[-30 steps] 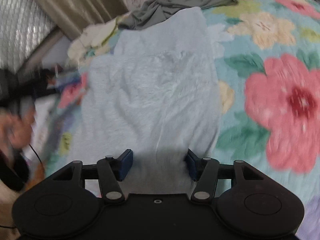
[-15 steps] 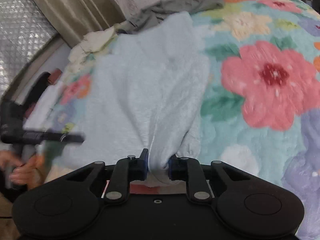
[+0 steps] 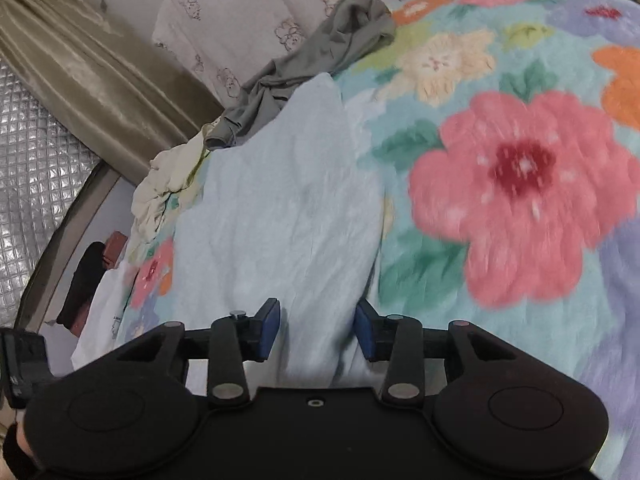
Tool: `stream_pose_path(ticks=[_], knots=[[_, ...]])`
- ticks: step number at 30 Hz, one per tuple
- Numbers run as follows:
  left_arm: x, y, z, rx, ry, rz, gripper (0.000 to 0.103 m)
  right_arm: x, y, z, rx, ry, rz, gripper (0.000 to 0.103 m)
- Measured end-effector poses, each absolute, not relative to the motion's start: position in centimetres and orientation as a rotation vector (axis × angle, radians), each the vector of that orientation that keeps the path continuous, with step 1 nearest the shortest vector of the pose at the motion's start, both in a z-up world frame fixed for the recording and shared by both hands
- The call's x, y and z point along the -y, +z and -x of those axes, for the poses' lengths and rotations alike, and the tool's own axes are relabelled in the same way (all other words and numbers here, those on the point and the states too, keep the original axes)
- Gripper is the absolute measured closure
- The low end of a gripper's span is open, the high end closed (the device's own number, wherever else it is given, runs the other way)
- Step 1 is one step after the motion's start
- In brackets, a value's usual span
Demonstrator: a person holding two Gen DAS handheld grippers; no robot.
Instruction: Fold clothes
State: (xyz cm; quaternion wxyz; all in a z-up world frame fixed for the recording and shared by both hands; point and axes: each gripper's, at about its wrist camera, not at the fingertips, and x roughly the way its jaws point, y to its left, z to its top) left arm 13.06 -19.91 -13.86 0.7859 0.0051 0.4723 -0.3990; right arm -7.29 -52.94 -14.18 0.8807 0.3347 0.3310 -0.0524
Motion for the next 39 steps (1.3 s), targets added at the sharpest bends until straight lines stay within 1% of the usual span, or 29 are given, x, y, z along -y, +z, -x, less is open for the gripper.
stream_pose_path(ticks=[1,5,7,8,9,10,12,14,16,17,18,19,20,21,22,23,28,31,34,36,37,38,39], knots=[[20.1,-13.8,-14.2,-0.985,-0.859,-0.023,0.053,53.0,-14.1,6.6,-0.708,-0.112,-0.653,0.058],[21.4,-14.2,-17.8,-0.934,-0.856,-0.015,0.053,50.6,-12.7,3.9,-0.77,-0.189,-0.245,0.059],[22.0,-14.5,-18.5,-0.925,-0.882,0.023,0.053,50.0,-12.4,3.4,-0.761,-0.296,-0.114,0.059],[22.2,-14.6,-18.8,-0.921,-0.895,0.042,0.053,50.1,-12.3,3.3,-0.754,-0.337,-0.092,0.059],[22.5,-14.7,-19.0,-0.916,-0.907,0.053,0.053,50.2,-12.2,3.2,-0.746,-0.374,-0.082,0.064],[22.8,-14.8,-19.0,-0.911,-0.92,0.057,0.053,50.2,-11.9,3.4,-0.725,-0.359,-0.102,0.076],[23.3,-15.1,-18.8,-0.902,-0.959,0.074,0.053,50.1,-11.0,3.9,-0.666,-0.275,-0.162,0.078],[23.7,-15.5,-18.7,-0.896,-1.0,0.094,0.053,49.1,-10.4,3.8,-0.644,-0.174,-0.165,0.078],[24.0,-16.0,-18.7,-0.904,-1.009,0.108,0.055,48.0,-10.7,2.6,-0.683,-0.137,-0.102,0.076],[24.2,-16.2,-18.8,-0.91,-1.01,0.115,0.058,47.6,-11.0,1.9,-0.702,-0.131,-0.065,0.073],[24.3,-16.3,-18.9,-0.915,-1.01,0.12,0.069,47.5,-11.5,1.1,-0.72,-0.126,-0.045,0.071],[24.4,-16.4,-19.0,-0.923,-1.004,0.118,0.088,47.5,-12.0,0.3,-0.737,-0.122,-0.03,0.071],[24.5,-16.4,-19.1,-0.932,-0.99,0.114,0.095,47.7,-12.5,-0.3,-0.751,-0.113,-0.028,0.071],[24.5,-16.3,-19.1,-0.942,-0.972,0.113,0.095,47.9,-12.9,-0.9,-0.761,-0.101,-0.032,0.074],[24.5,-16.1,-18.9,-0.941,-0.958,0.11,0.096,47.9,-12.9,-1.0,-0.763,-0.1,-0.029,0.098],[24.4,-15.8,-18.6,-0.926,-0.947,0.105,0.097,47.9,-12.8,-1.0,-0.762,-0.104,-0.024,0.103],[24.3,-14.2,-16.9,-0.853,-0.892,0.05,0.097,49.8,-12.1,0.7,-0.737,-0.241,-0.036,0.103],[24.3,-13.6,-16.6,-0.803,-0.85,0.041,0.097,51.7,-12.4,1.3,-0.754,-0.381,-0.051,0.103],[23.9,-13.6,-17.0,-0.776,-0.8,0.057,0.093,53.2,-12.8,1.8,-0.782,-0.49,-0.091,0.103],[23.0,-14.0,-17.8,-0.806,-0.773,0.084,0.092,53.3,-12.8,2.3,-0.801,-0.469,-0.146,0.098],[22.5,-14.1,-18.2,-0.83,-0.782,0.112,0.092,53.4,-12.9,2.6,-0.811,-0.458,-0.173,0.093],[21.9,-14.2,-18.7,-0.854,-0.79,0.14,0.089,53.5,-12.9,2.9,-0.82,-0.447,-0.2,0.093],[21.5,-14.2,-19.0,-0.867,-0.802,0.163,0.088,53.6,-12.9,3.1,-0.829,-0.436,-0.227,0.091]])
